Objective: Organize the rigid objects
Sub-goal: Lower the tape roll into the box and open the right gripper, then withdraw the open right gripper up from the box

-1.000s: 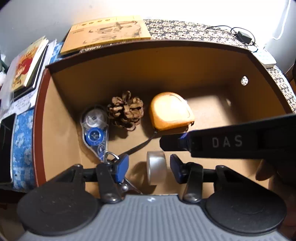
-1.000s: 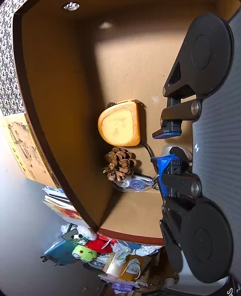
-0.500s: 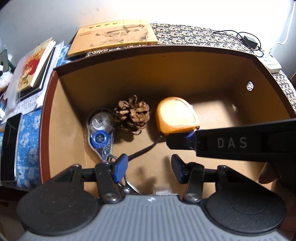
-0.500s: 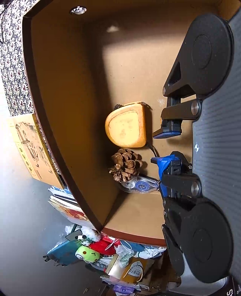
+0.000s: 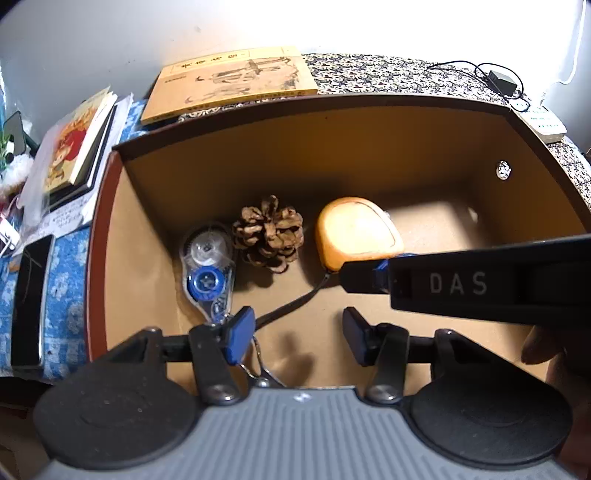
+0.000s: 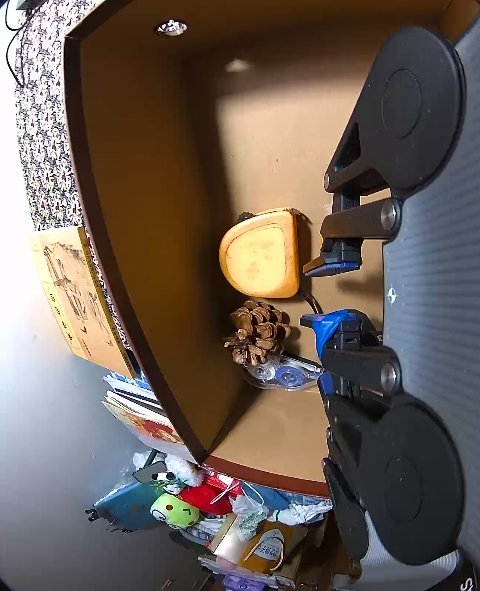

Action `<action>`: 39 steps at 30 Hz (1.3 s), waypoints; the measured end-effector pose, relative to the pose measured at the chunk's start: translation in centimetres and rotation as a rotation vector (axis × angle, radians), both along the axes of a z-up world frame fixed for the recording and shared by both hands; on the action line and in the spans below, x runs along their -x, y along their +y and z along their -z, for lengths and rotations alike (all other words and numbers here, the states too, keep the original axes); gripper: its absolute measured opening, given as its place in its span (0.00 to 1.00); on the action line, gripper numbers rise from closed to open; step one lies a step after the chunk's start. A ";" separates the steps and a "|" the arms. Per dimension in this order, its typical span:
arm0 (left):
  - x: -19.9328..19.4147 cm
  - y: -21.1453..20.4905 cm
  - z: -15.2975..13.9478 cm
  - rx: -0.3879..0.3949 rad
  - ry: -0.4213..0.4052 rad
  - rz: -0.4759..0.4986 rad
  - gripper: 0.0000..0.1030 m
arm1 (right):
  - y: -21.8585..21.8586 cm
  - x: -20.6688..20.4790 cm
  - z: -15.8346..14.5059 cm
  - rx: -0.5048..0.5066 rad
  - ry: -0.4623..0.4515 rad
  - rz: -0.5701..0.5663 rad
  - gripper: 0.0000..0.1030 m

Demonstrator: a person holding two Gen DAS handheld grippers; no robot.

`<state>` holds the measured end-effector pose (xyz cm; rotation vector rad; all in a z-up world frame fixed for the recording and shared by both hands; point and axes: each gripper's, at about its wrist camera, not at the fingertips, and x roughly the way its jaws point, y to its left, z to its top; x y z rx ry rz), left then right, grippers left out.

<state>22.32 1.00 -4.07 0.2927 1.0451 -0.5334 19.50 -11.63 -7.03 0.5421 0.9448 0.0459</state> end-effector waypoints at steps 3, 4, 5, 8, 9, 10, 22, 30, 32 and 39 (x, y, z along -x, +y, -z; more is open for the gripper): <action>0.1 -0.1 0.0 -0.008 -0.007 -0.004 0.52 | 0.1 0.2 -0.1 0.014 -0.011 0.006 0.05; 0.1 -0.1 0.0 -0.011 -0.009 -0.006 0.52 | 0.1 0.2 -0.1 0.016 -0.012 0.011 0.05; 0.1 -0.1 0.0 -0.013 -0.011 -0.008 0.52 | 0.1 0.2 -0.2 0.019 -0.014 0.015 0.05; 0.1 -0.1 0.0 -0.023 -0.022 -0.010 0.52 | 0.2 0.3 -0.3 0.035 -0.018 0.028 0.05; 0.1 -0.1 -0.1 -0.026 -0.027 -0.013 0.52 | 0.3 0.3 -0.5 0.045 -0.024 0.033 0.05; 0.0 -0.1 -0.2 -0.026 -0.032 -0.017 0.52 | 0.4 0.4 -0.8 0.059 -0.033 0.036 0.05; 1.0 1.3 -3.1 0.003 -0.101 -0.081 0.54 | 0.6 2.7 -3.9 0.101 -0.152 0.111 0.05; 2.8 2.2 -4.6 -0.026 -0.149 -0.143 0.58 | 1.6 4.5 -4.9 0.166 -0.204 0.103 0.05; 3.3 2.4 -5.0 -0.034 -0.167 -0.162 0.58 | 1.8 5.0 -5.1 0.175 -0.212 0.098 0.05; 5.2 2.9 -6.5 -0.039 -0.206 -0.219 0.58 | 2.2 6.8 -6.0 0.198 -0.240 0.071 0.06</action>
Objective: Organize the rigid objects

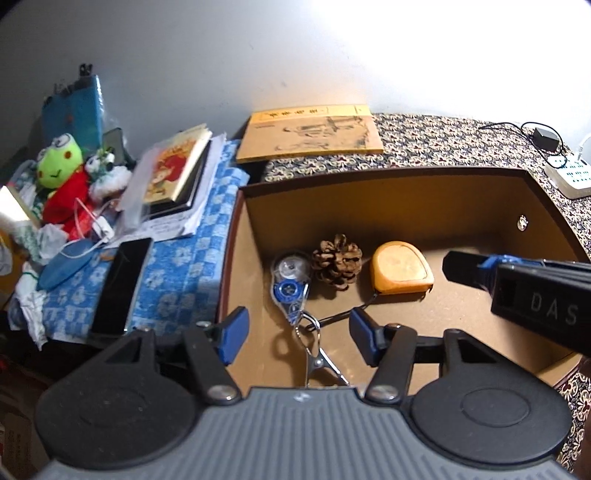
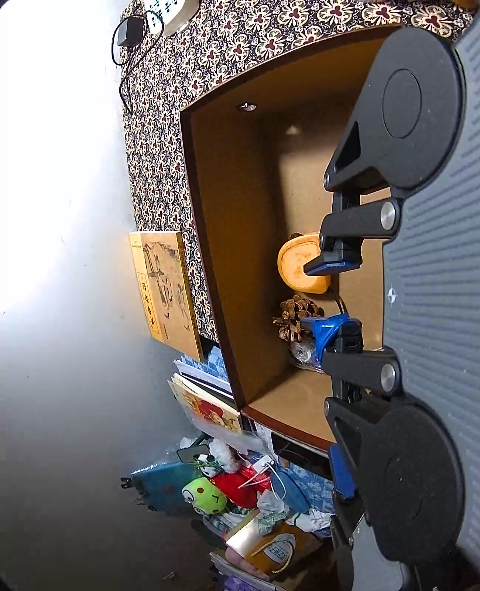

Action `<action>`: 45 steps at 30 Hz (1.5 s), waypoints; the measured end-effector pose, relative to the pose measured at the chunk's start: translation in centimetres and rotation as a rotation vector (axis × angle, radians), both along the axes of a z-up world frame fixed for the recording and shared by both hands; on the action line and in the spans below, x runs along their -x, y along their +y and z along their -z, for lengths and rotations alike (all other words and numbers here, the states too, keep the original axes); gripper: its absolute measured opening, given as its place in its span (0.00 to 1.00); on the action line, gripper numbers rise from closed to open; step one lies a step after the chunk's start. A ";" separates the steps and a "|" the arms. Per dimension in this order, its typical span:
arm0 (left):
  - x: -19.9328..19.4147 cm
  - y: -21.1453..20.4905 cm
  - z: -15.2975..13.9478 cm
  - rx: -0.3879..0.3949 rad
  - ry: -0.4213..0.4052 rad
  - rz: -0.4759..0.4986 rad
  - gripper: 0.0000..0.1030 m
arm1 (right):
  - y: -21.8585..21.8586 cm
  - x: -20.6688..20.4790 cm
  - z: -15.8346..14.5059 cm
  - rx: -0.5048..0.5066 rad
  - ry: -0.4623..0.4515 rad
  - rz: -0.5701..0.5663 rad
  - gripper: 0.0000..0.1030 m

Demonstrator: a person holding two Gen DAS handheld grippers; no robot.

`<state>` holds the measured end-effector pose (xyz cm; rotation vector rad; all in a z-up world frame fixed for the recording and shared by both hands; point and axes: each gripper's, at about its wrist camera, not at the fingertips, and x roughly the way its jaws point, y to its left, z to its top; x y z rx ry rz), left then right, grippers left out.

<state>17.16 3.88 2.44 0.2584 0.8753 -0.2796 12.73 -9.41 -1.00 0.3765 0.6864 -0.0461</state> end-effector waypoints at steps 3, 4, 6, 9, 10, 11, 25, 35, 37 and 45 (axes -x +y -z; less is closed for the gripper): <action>0.8 -0.1 -0.5 -0.001 0.002 -0.019 0.58 | 0.1 0.8 -0.3 -0.001 -0.008 -0.017 0.06; 1.1 0.0 -0.6 0.001 0.002 -0.025 0.58 | 0.1 1.1 -0.5 -0.002 -0.011 -0.022 0.06; 1.7 0.0 -0.9 0.003 0.003 -0.036 0.58 | 0.0 1.7 -0.8 -0.003 -0.018 -0.030 0.06; 2.7 -0.1 -1.3 0.007 0.008 -0.046 0.58 | -0.1 2.9 -1.2 0.001 -0.031 -0.039 0.07; 3.1 -0.2 -1.4 0.007 0.008 -0.049 0.58 | 0.0 3.3 -1.3 0.002 -0.034 -0.041 0.07; 3.6 -0.2 -1.6 0.008 0.006 -0.051 0.58 | -0.1 3.7 -1.4 0.002 -0.037 -0.046 0.07; 9.1 -0.6 -1.7 -0.012 0.013 -0.132 0.58 | -0.3 7.9 -1.1 -0.005 -0.020 -0.135 0.07; 12.2 -0.6 -0.2 -0.061 0.062 -0.212 0.58 | -0.1 10.0 0.7 -0.020 0.059 -0.217 0.07; 12.8 -0.6 0.2 -0.069 0.078 -0.227 0.59 | -0.1 10.5 1.2 -0.025 0.078 -0.232 0.07; 14.8 -0.9 1.4 -0.095 0.132 -0.282 0.59 | -0.2 12.1 2.3 -0.060 0.126 -0.290 0.07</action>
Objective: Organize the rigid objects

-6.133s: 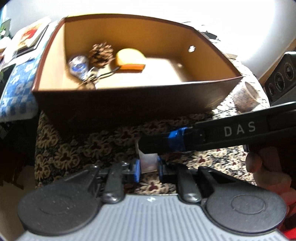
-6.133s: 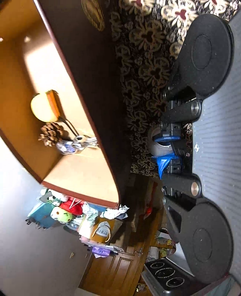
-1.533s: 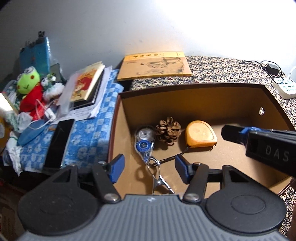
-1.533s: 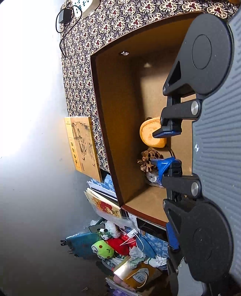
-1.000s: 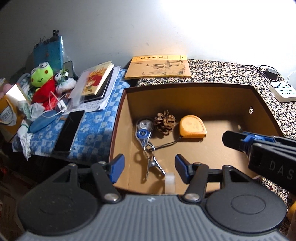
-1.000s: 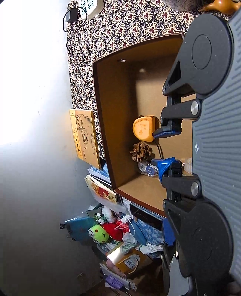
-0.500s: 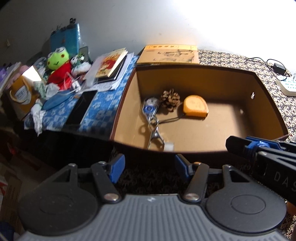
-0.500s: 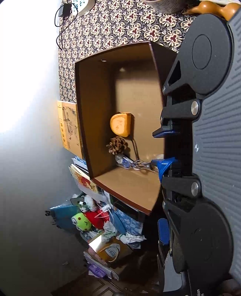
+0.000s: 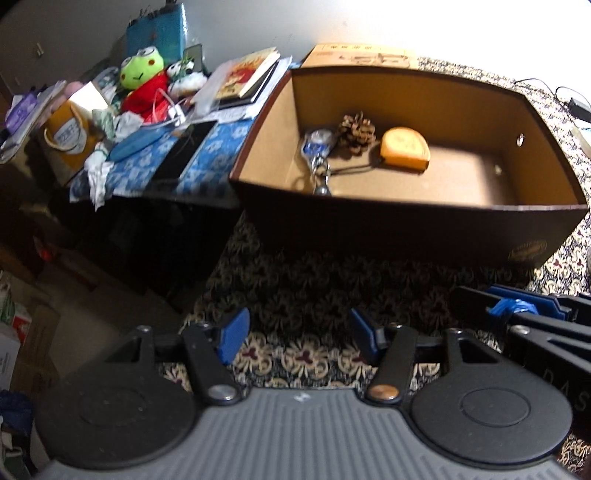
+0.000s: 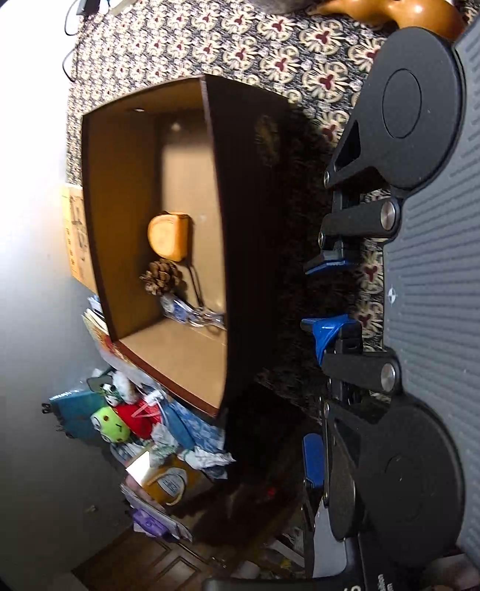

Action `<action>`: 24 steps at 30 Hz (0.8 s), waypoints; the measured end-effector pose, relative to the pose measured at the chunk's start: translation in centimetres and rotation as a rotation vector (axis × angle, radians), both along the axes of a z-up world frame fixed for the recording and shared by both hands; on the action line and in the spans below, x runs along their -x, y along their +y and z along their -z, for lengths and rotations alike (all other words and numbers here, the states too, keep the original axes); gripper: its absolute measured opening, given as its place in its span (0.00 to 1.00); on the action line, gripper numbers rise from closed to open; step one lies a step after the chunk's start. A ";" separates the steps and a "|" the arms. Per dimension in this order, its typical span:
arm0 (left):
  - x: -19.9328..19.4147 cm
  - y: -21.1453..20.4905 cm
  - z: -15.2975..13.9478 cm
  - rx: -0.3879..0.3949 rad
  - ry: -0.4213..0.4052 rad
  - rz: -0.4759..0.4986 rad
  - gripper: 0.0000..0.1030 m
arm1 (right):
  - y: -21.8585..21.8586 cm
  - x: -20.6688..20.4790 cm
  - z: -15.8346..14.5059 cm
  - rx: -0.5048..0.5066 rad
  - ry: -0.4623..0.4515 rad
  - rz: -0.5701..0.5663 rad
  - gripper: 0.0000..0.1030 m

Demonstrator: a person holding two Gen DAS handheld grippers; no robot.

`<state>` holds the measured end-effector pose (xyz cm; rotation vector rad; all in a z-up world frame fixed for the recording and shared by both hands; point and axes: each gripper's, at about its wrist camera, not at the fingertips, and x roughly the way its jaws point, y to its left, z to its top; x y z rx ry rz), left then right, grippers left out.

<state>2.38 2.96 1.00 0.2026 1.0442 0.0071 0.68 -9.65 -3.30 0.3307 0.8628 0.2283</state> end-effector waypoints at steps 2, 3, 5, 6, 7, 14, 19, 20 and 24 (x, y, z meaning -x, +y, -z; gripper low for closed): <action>0.4 -0.1 0.3 -0.010 0.013 -0.009 0.59 | 0.0 0.3 0.2 -0.008 0.014 -0.008 0.08; 0.6 -0.1 0.4 -0.014 0.019 -0.013 0.59 | -0.1 0.5 0.4 -0.014 0.022 -0.013 0.08; 0.9 0.1 0.7 -0.015 0.033 -0.023 0.59 | -0.1 0.7 0.7 -0.037 0.050 -0.020 0.08; 1.0 0.2 0.9 -0.015 0.043 -0.025 0.59 | -0.1 0.8 0.8 -0.049 0.063 -0.020 0.08; 1.0 0.4 1.0 -0.017 0.054 -0.025 0.59 | -0.1 0.8 0.8 -0.056 0.073 -0.021 0.08; 0.0 0.9 0.8 -0.012 0.065 0.020 0.59 | 0.5 0.4 0.3 -0.044 0.073 0.020 0.08; -1.7 1.1 0.0 -0.001 0.047 0.071 0.60 | 0.6 -0.8 -0.5 -0.043 0.071 0.085 0.08; -2.1 1.2 -0.2 0.000 0.043 0.082 0.60 | 0.7 -1.0 -0.7 -0.047 0.067 0.097 0.08; -3.9 1.5 -1.0 0.012 0.027 0.121 0.60 | 0.9 -2.0 -1.5 -0.049 0.049 0.138 0.08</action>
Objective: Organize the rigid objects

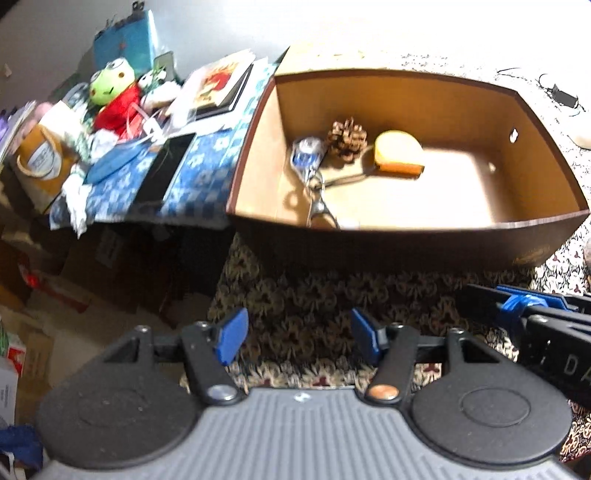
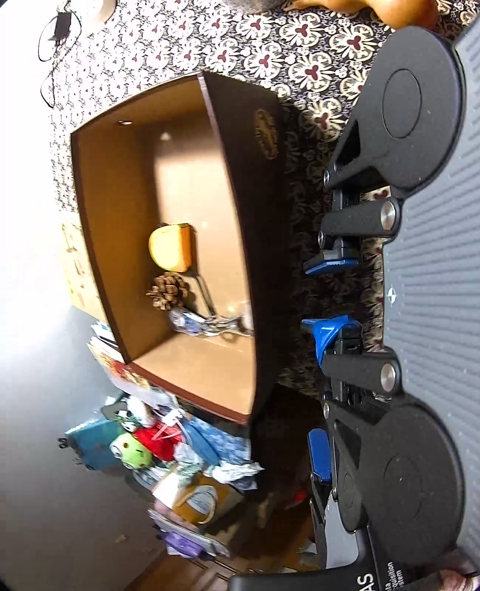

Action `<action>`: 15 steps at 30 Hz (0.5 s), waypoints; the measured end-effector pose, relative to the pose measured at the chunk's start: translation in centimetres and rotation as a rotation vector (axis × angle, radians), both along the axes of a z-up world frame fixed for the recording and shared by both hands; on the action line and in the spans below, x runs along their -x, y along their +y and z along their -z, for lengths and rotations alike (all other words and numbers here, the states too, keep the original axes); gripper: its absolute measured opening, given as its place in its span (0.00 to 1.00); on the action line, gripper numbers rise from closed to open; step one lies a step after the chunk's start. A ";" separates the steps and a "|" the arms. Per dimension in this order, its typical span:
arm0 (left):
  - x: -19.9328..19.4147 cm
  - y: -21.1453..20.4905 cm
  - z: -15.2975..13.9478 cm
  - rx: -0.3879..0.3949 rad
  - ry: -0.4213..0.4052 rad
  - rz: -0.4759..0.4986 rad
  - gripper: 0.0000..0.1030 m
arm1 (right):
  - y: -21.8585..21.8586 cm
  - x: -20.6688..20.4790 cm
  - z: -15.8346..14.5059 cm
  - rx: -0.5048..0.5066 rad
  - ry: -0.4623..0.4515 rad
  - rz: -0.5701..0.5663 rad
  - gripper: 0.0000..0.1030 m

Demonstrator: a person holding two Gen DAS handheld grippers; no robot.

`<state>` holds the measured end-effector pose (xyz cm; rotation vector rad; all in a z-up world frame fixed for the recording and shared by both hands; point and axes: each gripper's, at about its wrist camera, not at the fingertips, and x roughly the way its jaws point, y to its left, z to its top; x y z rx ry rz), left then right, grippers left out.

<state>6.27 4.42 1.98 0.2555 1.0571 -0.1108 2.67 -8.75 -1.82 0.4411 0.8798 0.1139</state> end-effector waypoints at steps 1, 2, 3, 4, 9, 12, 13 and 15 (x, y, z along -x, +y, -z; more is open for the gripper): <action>-0.4 0.0 -0.2 0.003 -0.004 0.009 0.61 | 0.1 -0.2 -0.2 0.002 -0.005 0.009 0.08; -0.9 0.1 -0.3 0.006 -0.008 0.019 0.61 | 0.1 -0.5 -0.4 0.006 -0.010 0.019 0.08; -1.3 0.2 -0.5 0.012 -0.010 0.027 0.61 | 0.2 -0.7 -0.6 0.009 -0.017 0.027 0.08; -1.7 0.2 -0.6 0.019 -0.013 0.036 0.61 | 0.2 -0.8 -0.8 0.013 -0.023 0.036 0.08; -3.0 0.1 -1.5 0.042 -0.035 0.092 0.61 | 0.4 -1.6 -1.6 0.025 -0.056 0.084 0.08; -3.7 -0.1 -2.1 0.054 -0.053 0.117 0.62 | 0.4 -1.8 -2.1 0.042 -0.083 0.115 0.08; -3.9 -0.1 -2.2 0.054 -0.060 0.122 0.62 | 0.4 -1.9 -2.3 0.050 -0.091 0.125 0.08; -4.5 -0.1 -2.5 0.054 -0.071 0.128 0.62 | 0.5 -2.2 -2.4 0.066 -0.102 0.142 0.08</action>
